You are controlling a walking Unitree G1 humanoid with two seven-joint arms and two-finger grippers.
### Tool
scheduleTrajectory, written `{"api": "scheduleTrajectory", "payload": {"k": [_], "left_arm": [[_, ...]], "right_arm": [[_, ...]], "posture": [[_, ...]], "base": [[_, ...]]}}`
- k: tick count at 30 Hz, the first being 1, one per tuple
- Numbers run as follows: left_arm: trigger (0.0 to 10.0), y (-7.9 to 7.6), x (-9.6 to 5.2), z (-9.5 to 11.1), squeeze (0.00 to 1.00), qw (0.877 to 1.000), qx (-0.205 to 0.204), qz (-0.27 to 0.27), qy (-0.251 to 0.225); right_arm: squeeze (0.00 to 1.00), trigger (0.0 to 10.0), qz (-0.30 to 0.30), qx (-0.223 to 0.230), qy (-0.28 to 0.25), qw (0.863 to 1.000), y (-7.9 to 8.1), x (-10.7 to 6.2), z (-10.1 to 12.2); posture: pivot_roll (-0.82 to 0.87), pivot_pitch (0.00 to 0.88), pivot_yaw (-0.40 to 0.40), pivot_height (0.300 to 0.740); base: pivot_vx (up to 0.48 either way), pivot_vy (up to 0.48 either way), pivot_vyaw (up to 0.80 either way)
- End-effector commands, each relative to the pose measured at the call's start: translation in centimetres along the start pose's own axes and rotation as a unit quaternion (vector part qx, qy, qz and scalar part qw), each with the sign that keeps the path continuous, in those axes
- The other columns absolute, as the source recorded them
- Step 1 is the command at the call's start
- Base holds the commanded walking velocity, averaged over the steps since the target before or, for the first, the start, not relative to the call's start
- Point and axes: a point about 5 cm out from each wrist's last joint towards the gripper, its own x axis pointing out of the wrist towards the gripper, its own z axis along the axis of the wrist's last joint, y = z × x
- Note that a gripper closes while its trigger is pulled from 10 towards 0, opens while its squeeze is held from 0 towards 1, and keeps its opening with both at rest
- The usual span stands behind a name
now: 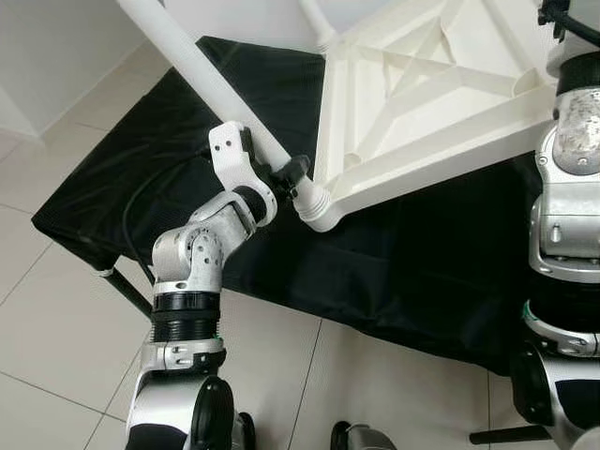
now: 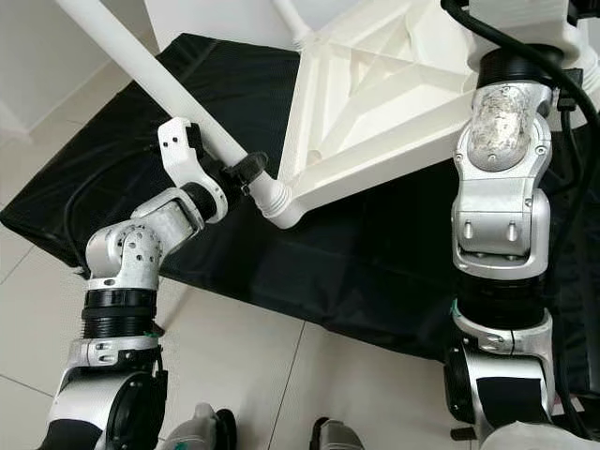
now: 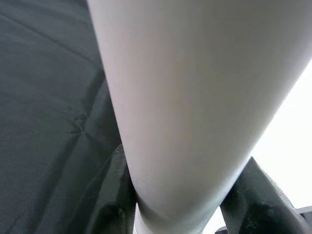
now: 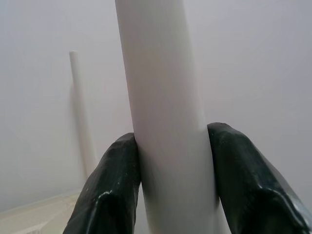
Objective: Building children table
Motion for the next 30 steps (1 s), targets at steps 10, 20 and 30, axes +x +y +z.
{"api": "scheduleTrajectory", "payload": {"k": [10, 20, 30], "left_arm": [[0.0, -1.5, 0.4, -6.4, 0.0, 0.978, -0.136, -0.037, 0.154], [0.0, -0.5, -0.1, -7.7, 0.0, 0.97, -0.187, 0.015, 0.156], [10.0, 0.2, -0.2, -3.5, 0.0, 0.993, 0.103, 0.059, 0.014]], "right_arm": [[0.0, 0.0, 0.095, 0.063, -0.142, 0.983, 2.9, 0.7, 4.8], [0.0, 0.0, 0.147, 0.077, -0.095, 0.982, 6.1, 0.5, 3.2], [0.0, 0.0, 0.076, 0.095, 0.032, 0.992, 4.7, -0.4, -0.5]], "posture": [[-0.07, 0.146, 0.024, 0.74], [-0.06, 0.147, 0.013, 0.74], [-0.05, 0.149, 0.009, 0.74]], "base": [[0.0, 0.0, 0.0], [0.0, 0.0, 0.0], [0.0, 0.0, 0.0]]}}
